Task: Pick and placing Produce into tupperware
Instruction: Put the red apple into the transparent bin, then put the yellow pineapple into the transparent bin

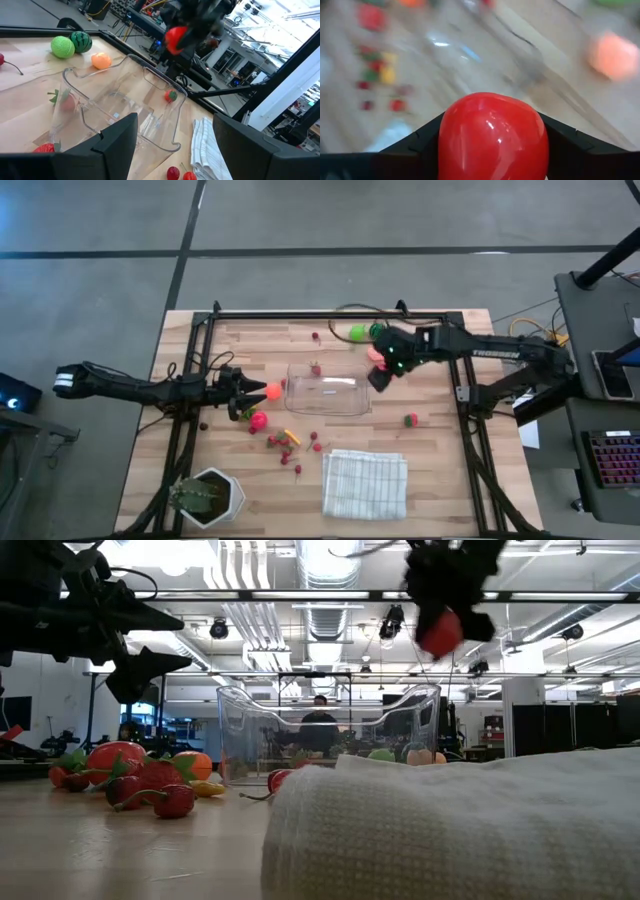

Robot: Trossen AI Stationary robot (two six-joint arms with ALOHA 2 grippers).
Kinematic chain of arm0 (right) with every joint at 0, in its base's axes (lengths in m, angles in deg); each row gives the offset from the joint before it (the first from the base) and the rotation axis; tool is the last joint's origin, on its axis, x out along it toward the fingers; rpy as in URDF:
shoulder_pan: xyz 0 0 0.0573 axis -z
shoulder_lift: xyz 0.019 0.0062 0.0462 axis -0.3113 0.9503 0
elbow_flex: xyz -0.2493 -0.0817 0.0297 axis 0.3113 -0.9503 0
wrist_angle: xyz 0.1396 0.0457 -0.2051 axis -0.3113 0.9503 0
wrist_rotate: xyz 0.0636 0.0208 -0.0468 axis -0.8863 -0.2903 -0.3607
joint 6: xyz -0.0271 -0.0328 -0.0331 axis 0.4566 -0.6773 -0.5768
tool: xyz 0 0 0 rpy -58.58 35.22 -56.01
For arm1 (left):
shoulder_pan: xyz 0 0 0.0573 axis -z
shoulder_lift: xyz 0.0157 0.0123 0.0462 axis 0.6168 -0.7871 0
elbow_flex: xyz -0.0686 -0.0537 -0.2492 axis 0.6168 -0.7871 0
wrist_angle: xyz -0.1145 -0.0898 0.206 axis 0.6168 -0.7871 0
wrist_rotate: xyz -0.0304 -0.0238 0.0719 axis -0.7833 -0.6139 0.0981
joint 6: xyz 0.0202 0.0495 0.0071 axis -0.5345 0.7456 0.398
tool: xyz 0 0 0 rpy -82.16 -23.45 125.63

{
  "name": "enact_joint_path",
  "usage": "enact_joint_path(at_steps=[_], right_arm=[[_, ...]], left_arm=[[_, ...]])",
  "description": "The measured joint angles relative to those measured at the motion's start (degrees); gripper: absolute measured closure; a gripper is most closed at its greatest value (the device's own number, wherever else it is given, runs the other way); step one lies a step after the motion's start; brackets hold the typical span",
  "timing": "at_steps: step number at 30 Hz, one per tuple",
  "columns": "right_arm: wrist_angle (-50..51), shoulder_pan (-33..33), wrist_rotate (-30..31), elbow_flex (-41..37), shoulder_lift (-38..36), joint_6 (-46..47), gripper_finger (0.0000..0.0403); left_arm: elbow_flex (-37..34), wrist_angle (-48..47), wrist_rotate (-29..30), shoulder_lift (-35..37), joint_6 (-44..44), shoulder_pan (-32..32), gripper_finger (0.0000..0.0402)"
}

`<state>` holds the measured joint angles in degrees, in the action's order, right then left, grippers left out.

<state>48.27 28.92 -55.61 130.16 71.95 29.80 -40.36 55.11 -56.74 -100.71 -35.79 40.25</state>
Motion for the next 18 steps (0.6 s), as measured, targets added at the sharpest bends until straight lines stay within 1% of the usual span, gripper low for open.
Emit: enact_joint_path(at_steps=[3, 5, 9, 12, 14, 15, 18], right_arm=[[-3.5, -0.2, -5.0, 5.0, 5.3, -2.2, 0.0149], [-3.7, -0.8, -7.2, 8.2, 10.1, -3.4, 0.0144], [1.7, -1.8, -7.6, 13.8, 19.7, -6.9, 0.0125], [6.8, -1.9, -7.4, 17.1, 24.3, -8.4, 0.0104], [9.4, -2.1, -4.9, 18.9, 25.5, -8.5, 0.0088], [10.2, -2.2, -2.6, 19.6, 25.6, -8.6, 0.0081], [11.7, -2.5, 6.8, 21.6, 24.1, -7.7, 0.0062]], left_arm=[[0.0, 0.0, 0.0, 0.0, 0.0, 0.0, 0.0157], [0.0, 0.0, 0.0, 0.0, 0.0, 0.0, 0.0157], [0.0, 0.2, 0.0, 0.0, -0.4, 0.0, 0.0157], [0.0, 1.5, -0.1, 0.1, -8.8, 0.0, 0.0157], [0.0, 1.5, -0.1, 0.1, -13.1, -0.1, 0.0157], [0.0, 1.5, -0.1, 0.1, -13.7, -0.1, 0.0157], [0.0, 1.6, -0.2, 0.1, -13.6, -0.1, 0.0157]])
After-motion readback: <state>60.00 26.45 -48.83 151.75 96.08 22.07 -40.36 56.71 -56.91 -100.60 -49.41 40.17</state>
